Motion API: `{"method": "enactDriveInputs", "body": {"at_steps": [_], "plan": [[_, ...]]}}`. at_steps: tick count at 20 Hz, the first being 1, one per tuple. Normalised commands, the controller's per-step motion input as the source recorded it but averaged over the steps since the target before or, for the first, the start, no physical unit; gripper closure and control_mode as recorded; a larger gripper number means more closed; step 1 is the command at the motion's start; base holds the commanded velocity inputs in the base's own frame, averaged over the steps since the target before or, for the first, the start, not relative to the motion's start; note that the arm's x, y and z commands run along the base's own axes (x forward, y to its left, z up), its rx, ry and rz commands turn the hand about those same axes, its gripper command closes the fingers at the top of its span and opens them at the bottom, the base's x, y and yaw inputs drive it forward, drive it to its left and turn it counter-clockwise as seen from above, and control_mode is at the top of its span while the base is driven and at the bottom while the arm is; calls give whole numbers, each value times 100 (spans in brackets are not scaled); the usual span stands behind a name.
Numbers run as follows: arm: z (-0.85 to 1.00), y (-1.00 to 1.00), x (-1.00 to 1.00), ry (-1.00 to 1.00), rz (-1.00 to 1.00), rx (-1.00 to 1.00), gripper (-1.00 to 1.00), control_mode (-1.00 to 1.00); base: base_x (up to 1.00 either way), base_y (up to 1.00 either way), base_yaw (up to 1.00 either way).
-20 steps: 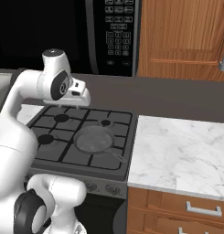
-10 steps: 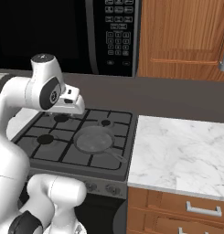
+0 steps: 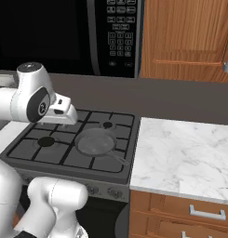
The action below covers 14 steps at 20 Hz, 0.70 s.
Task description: Pick the kettle from the counter and place it on a stove burner. Then turn the burner on.
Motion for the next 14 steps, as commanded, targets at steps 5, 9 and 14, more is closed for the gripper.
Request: {"method": "enactDriveInputs", "body": {"at_steps": [5, 9, 14], "plan": [[-6, 21, -29, 1, 0, 0, -100, -100, 0, 0, 0], [-3, 30, -30, 0, 0, 0, -100, -100, 0, 0, 0], [-3, 48, -24, -4, 0, 0, -100, -100, 0, 0, 0]]}}
